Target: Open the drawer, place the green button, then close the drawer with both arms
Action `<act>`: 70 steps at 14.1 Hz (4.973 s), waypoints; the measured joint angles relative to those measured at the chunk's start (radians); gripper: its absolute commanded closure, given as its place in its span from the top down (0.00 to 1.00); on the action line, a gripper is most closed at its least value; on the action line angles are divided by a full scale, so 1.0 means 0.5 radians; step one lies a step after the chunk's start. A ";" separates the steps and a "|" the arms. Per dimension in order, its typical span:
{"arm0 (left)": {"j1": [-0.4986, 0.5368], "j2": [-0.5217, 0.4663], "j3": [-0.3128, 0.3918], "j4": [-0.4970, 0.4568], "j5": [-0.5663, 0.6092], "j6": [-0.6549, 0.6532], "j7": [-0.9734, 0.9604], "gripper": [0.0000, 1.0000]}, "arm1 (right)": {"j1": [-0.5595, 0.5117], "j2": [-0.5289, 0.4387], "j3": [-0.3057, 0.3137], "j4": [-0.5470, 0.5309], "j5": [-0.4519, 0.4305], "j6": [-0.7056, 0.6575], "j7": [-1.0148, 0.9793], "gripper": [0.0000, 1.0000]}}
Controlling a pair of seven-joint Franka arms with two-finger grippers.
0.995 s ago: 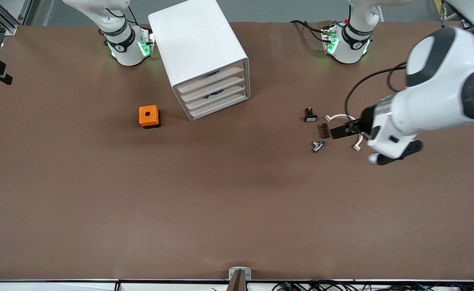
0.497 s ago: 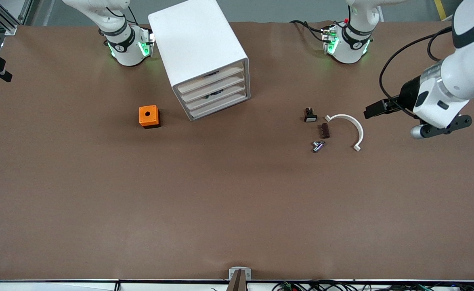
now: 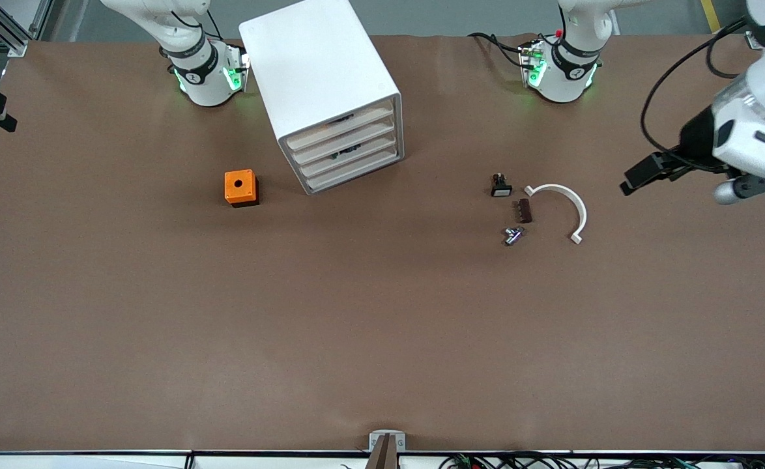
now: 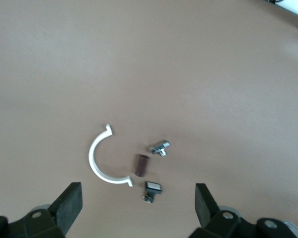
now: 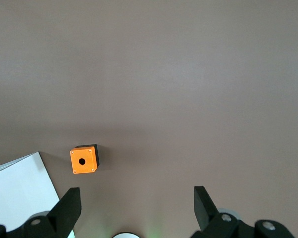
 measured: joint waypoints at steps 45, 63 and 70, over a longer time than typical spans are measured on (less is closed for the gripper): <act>-0.430 -0.026 0.529 0.179 0.130 -0.137 0.499 1.00 | -0.007 -0.083 0.025 -0.099 0.004 -0.026 0.189 1.00; -0.444 -0.024 0.491 0.185 0.171 -0.190 0.705 1.00 | -0.006 -0.085 0.026 -0.099 0.004 -0.024 0.190 1.00; -0.445 -0.024 0.484 0.204 0.171 -0.191 0.506 1.00 | -0.006 -0.085 0.027 -0.099 0.004 -0.024 0.190 1.00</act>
